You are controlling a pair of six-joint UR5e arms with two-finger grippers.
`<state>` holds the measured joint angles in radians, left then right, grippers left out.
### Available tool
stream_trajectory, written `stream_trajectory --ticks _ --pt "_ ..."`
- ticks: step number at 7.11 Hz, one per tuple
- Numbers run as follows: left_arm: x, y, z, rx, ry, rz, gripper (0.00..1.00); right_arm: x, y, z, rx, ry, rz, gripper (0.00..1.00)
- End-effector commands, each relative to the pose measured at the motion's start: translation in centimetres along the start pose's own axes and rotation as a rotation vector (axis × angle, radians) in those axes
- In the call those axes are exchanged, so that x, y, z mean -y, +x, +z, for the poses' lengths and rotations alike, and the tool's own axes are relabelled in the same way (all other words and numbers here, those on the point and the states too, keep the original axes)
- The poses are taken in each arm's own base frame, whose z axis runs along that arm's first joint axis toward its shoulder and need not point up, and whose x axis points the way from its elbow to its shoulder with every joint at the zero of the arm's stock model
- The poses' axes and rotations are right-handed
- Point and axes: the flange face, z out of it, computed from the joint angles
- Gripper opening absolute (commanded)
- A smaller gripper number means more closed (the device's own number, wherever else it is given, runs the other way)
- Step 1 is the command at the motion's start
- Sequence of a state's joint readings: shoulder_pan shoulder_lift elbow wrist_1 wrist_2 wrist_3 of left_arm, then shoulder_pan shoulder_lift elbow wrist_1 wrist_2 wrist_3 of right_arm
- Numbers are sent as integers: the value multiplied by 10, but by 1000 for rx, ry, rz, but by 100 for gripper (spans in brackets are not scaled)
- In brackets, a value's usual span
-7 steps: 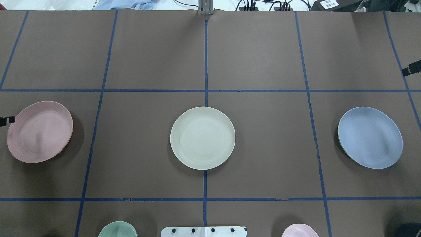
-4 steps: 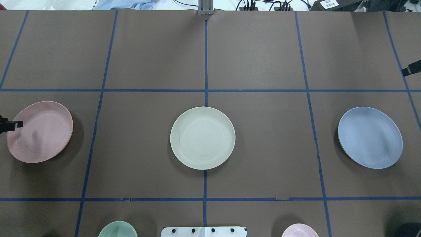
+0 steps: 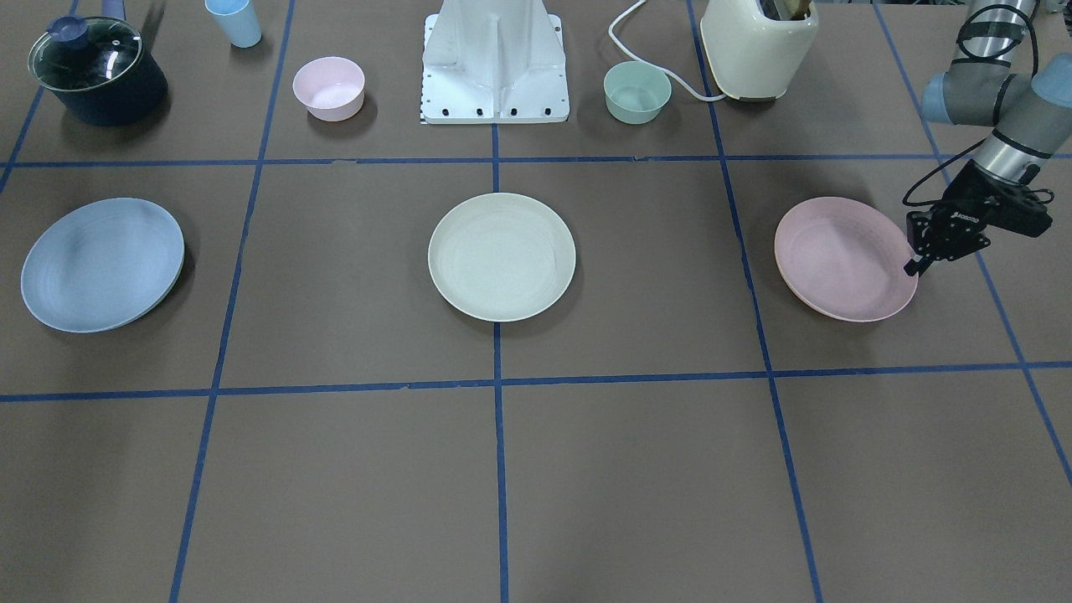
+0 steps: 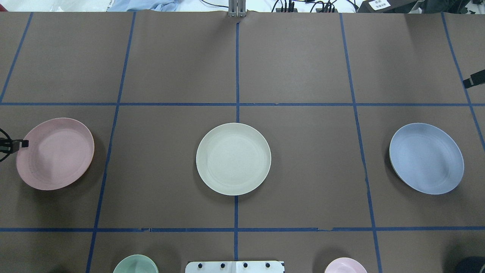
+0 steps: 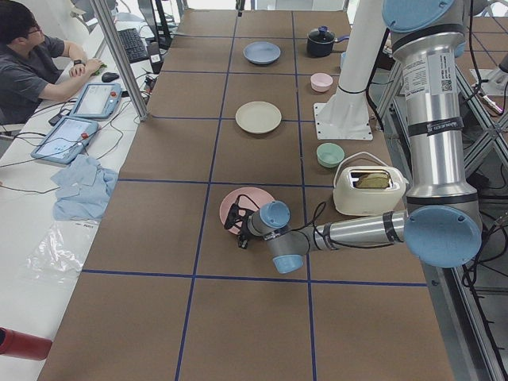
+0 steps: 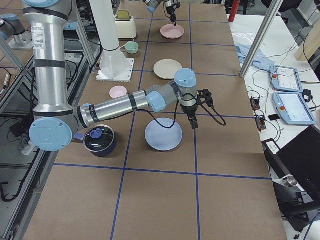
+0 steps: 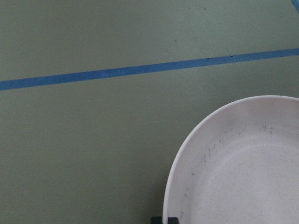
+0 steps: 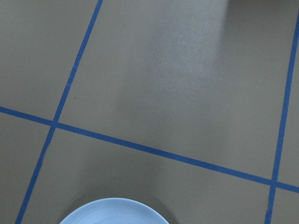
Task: Stack three plates with pink and blue
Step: 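Reach the left gripper to the pink plate rim and grasp it, then carry the pink plate with the left gripper onto the cream plate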
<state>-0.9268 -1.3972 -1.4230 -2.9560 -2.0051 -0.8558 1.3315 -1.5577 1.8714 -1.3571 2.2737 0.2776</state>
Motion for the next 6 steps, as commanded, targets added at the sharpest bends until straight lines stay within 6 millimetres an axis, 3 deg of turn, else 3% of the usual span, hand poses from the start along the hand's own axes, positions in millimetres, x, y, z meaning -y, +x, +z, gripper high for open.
stream_trajectory --ticks 1,2,4,5,6 --pt "26 39 -16 -97 -37 11 0 0 0 0 1 0 0 100" --pt "52 73 -27 -91 -42 4 0 -2 1 1 0 -3 4 100" --pt "116 170 -54 -82 -53 -130 0 -3 1 1 2 -4 4 100" --pt "128 222 -37 -140 -73 -173 0 -3 1 1 2 -4 4 100" --pt "121 276 -6 -158 -81 -219 0 -3 1 1 2 -5 3 100"
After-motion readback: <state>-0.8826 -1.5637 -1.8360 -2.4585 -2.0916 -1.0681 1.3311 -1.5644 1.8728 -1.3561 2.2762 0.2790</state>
